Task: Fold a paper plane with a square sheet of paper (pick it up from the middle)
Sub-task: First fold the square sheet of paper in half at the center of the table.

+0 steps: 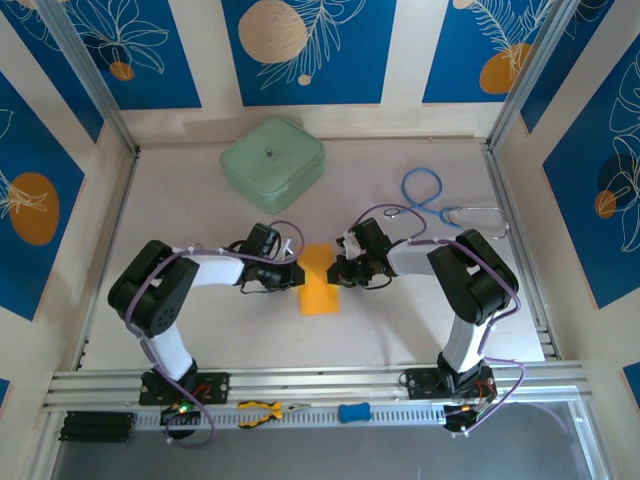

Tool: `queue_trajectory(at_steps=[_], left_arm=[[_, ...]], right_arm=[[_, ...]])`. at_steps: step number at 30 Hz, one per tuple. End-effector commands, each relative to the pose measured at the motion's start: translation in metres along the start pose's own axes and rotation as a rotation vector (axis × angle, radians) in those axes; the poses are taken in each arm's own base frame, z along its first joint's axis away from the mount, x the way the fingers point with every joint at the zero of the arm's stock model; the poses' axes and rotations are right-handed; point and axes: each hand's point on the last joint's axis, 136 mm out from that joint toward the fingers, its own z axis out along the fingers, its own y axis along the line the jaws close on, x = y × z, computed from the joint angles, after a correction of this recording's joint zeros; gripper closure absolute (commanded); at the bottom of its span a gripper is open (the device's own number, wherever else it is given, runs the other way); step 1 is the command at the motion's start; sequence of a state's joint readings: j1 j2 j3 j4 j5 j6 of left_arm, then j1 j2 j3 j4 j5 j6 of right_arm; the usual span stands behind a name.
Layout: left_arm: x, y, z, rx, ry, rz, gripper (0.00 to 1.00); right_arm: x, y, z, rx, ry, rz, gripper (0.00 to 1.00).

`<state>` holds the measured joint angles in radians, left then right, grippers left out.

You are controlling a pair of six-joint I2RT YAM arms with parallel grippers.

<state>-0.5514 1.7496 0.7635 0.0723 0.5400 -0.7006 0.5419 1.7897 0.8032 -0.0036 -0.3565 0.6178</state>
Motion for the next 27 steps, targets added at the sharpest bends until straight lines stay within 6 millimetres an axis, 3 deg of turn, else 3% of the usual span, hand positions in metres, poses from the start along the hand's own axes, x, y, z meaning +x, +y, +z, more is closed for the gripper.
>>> queue_trajectory(at_steps=[1,4,8,13,18,27], left_arm=[[0.014,0.022,0.006,-0.064,0.034,-0.022,0.89],[0.019,0.029,0.000,-0.108,0.035,-0.017,0.89],[0.017,0.019,-0.016,-0.116,0.016,0.013,0.88],[0.021,-0.014,-0.027,-0.031,0.016,0.058,0.87],[0.035,-0.040,-0.017,0.033,0.053,0.104,0.87],[0.070,-0.011,-0.004,0.001,0.150,0.075,0.87]], right_arm=[[0.060,-0.066,0.004,0.234,0.161,0.147,1.00],[0.060,-0.066,0.004,0.235,0.161,0.148,1.00],[0.060,-0.066,0.004,0.234,0.161,0.148,1.00],[0.059,-0.066,0.005,0.234,0.161,0.146,1.00],[0.059,-0.067,0.005,0.238,0.162,0.150,1.00],[0.060,-0.067,0.005,0.242,0.163,0.149,1.00]])
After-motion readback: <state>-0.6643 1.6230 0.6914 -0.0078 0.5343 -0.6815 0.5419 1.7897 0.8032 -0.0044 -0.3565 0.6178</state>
